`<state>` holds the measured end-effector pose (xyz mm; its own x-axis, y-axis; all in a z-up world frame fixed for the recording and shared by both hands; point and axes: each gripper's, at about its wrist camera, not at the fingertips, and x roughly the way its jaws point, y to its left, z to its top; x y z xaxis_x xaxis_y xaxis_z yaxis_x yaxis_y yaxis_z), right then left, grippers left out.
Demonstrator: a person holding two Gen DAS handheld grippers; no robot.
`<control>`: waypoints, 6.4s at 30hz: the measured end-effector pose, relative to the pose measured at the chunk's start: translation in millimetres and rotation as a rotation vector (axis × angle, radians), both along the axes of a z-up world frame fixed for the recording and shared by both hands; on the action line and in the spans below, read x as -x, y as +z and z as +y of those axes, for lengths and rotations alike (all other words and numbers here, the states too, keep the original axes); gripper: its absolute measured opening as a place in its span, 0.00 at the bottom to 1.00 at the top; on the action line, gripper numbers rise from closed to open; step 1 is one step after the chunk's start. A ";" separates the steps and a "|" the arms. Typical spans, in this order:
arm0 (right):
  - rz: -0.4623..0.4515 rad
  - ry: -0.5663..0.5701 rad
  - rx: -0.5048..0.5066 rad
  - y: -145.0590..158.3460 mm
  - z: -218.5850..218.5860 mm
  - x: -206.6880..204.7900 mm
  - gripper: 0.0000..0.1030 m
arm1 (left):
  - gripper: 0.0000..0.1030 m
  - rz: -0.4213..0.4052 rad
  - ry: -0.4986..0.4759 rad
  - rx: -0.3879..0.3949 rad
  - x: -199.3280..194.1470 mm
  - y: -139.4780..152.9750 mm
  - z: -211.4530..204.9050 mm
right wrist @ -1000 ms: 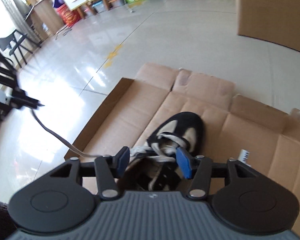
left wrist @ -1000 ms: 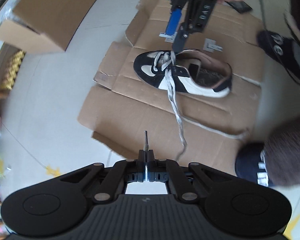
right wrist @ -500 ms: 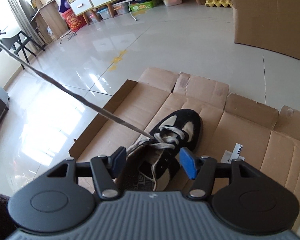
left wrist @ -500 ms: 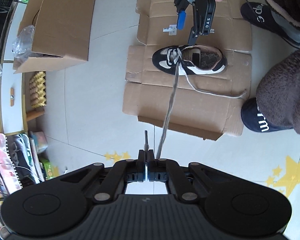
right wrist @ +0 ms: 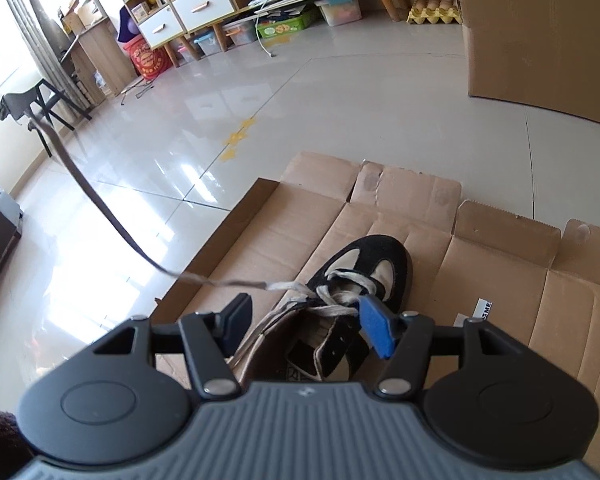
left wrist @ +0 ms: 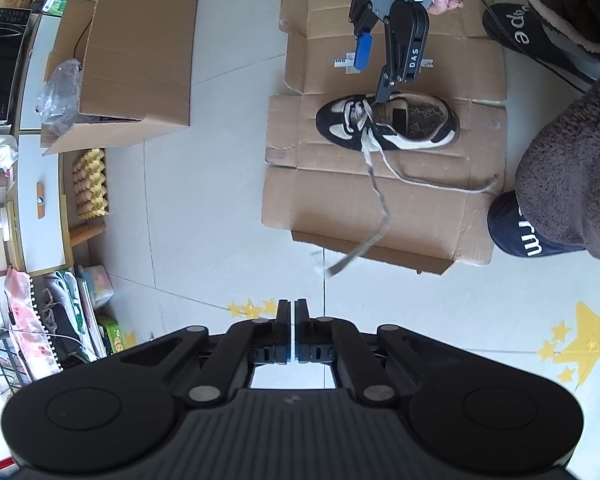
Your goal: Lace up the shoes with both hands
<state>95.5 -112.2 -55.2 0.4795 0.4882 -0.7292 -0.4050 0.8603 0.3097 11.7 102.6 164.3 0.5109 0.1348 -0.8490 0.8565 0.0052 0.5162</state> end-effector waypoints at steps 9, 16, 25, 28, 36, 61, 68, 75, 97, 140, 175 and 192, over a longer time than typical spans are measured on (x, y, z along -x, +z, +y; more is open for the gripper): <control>0.032 -0.025 0.006 -25.1 -6.0 -9.4 0.63 | 0.00 0.096 -0.001 0.127 -23.8 -62.5 -10.9; 0.063 -0.058 0.017 -48.3 -12.4 -20.1 0.65 | 0.08 0.157 0.160 0.249 -61.9 -142.2 3.0; 0.089 -0.034 0.022 -62.5 -16.0 -28.4 0.68 | 0.39 0.236 0.174 0.374 -104.2 -249.4 3.6; 0.091 -0.034 0.022 -62.7 -17.1 -29.8 0.68 | 0.39 0.264 0.191 0.413 -119.5 -277.6 -0.9; 0.094 -0.034 0.022 -63.5 -19.1 -29.4 0.69 | 0.35 0.312 0.178 0.404 -140.4 -324.2 -6.6; -0.024 0.040 0.046 -27.4 -11.3 -11.7 0.73 | 0.00 0.284 0.058 0.202 -96.3 -214.0 21.8; -0.115 0.112 0.049 9.1 13.2 11.6 0.91 | 0.00 0.174 0.010 0.127 -65.8 -115.2 19.7; -0.092 0.126 0.028 25.1 26.5 22.2 1.00 | 0.00 0.108 -0.010 0.084 -21.7 -55.2 16.0; 0.014 0.004 0.088 11.0 17.5 10.5 1.00 | 0.00 0.105 -0.022 0.104 -1.2 -40.1 4.4; -0.061 0.156 0.348 -58.6 37.1 -1.8 0.37 | 0.00 0.314 0.087 0.667 -72.0 -232.4 -56.9; 0.287 -0.160 -0.225 -88.4 -43.0 -30.1 0.09 | 0.00 0.335 0.355 0.728 -81.6 -276.5 -74.6; 0.255 -0.116 -0.198 -86.2 -43.3 -28.0 0.11 | 0.00 0.329 0.290 0.692 -85.1 -276.7 -87.2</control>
